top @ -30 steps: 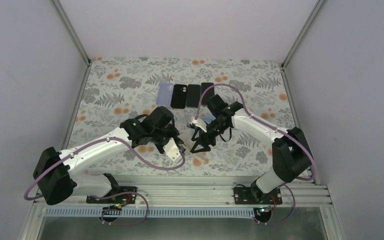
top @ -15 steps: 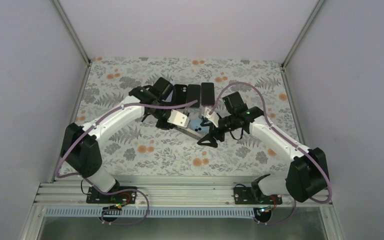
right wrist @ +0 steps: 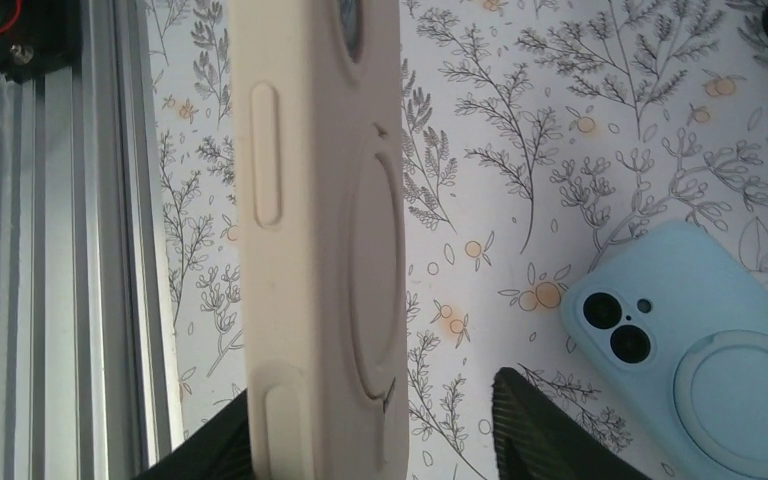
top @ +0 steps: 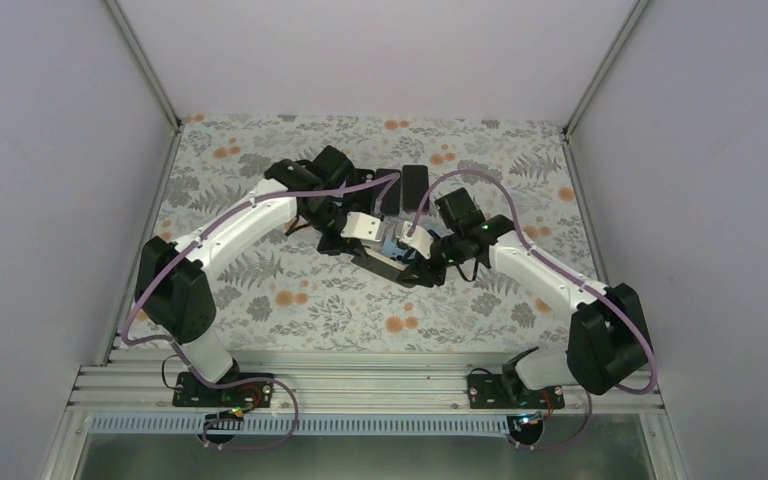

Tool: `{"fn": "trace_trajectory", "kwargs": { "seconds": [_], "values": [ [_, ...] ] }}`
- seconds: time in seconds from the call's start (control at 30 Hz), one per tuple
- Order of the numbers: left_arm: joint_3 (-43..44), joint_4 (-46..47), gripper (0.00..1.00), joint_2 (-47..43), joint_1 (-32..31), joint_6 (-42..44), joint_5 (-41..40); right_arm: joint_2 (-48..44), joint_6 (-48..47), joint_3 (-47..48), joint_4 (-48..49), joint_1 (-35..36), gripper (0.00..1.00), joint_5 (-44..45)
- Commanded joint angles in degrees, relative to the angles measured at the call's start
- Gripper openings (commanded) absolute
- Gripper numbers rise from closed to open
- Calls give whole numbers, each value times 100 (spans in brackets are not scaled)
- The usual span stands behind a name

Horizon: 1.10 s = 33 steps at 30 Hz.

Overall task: Take the phone out of the phone case
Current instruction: Pick up the phone at the center of the board.

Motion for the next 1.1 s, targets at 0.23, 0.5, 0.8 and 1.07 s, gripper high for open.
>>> {"fn": "trace_trajectory", "kwargs": {
  "seconds": [0.23, 0.5, 0.8, 1.07],
  "values": [
    [543, -226, 2, 300, 22, -306, 430, 174, 5, 211, 81, 391, 25, 380],
    [881, 89, 32, 351, 679, -1054, 1039, 267, 243, 464, -29, 270, 4, -224],
    [1341, 2111, 71, 98, 2213, -3915, 2789, 439, 1186, 1664, 303, -648, 4, -1919],
    [45, 5834, 75, -771, 2512, -7153, 3052, 697, 3487, 2785, 2100, -1659, 4, -3544]
  ]
}}
